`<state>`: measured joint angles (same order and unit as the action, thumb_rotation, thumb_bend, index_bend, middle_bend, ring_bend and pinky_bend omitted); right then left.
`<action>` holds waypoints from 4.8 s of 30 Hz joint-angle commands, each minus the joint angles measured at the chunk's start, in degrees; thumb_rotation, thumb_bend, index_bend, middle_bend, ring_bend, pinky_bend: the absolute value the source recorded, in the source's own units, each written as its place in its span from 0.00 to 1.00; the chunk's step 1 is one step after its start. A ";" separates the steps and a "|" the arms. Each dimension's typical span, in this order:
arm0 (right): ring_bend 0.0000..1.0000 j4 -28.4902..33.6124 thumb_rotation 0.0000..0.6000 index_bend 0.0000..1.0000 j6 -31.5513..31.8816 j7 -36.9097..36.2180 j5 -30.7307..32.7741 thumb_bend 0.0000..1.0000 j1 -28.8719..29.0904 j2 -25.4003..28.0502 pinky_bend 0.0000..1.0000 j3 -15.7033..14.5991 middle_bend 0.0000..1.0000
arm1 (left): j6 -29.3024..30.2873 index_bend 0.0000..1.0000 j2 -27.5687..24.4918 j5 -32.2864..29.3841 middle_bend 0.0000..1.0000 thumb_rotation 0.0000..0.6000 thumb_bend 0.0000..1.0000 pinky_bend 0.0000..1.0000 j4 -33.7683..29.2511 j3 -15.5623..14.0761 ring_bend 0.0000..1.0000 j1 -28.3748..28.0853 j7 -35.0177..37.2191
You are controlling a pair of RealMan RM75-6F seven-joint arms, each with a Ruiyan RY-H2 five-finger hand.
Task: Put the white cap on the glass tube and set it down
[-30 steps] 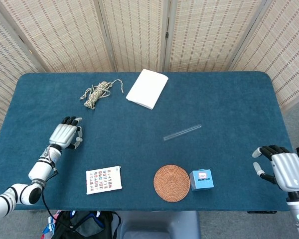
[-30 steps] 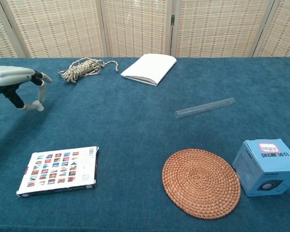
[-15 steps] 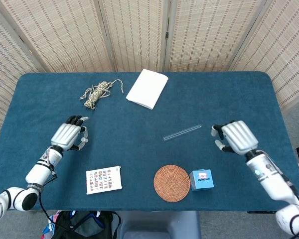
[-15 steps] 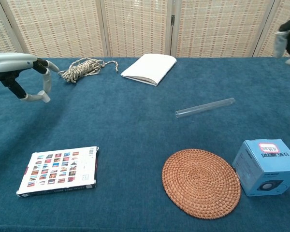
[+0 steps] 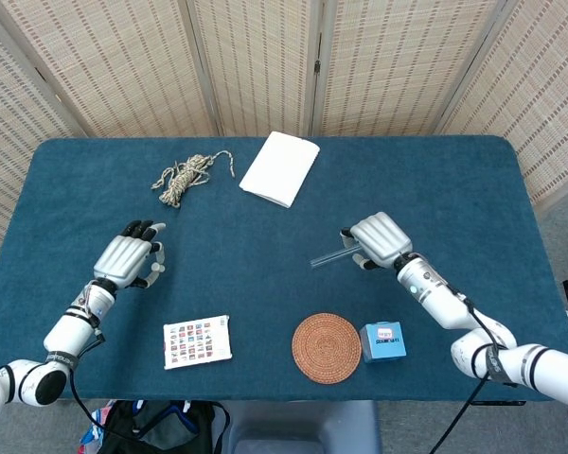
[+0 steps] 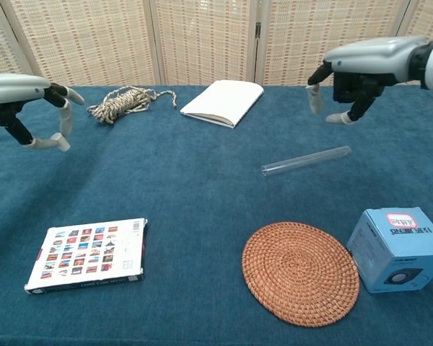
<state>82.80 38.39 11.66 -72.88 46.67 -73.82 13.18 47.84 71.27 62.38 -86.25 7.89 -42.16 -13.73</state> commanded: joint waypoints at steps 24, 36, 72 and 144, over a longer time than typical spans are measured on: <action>1.00 -20.75 1.00 0.36 -4.58 -0.22 5.11 0.25 6.09 -16.37 1.00 -4.12 1.00 | -0.26 0.53 0.49 -0.03 0.05 1.00 0.38 0.00 0.40 -1.27 0.00 -0.01 0.19; 1.00 -27.53 1.00 0.38 -7.04 -0.96 5.81 0.26 7.89 -20.39 1.00 -4.64 1.00 | -0.65 0.53 0.95 -0.07 0.05 1.00 0.38 0.00 1.27 -1.64 0.00 0.03 0.80; 1.00 -33.93 1.00 0.46 -9.92 -1.97 6.16 0.29 9.73 -23.88 1.00 -5.14 1.00 | -1.50 0.53 1.07 -0.22 0.05 1.00 0.38 0.00 1.79 -2.08 0.00 -0.05 1.42; 1.00 -10.93 1.00 0.81 11.72 -33.48 1.07 0.51 8.07 -22.35 1.00 8.08 1.00 | 4.73 0.55 -12.86 -3.96 0.07 1.00 0.41 0.00 -24.34 14.68 0.01 -6.34 13.27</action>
<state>71.82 50.19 -21.69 -71.93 54.69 -96.09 21.18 52.48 58.23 58.66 -110.28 22.71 -48.09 0.08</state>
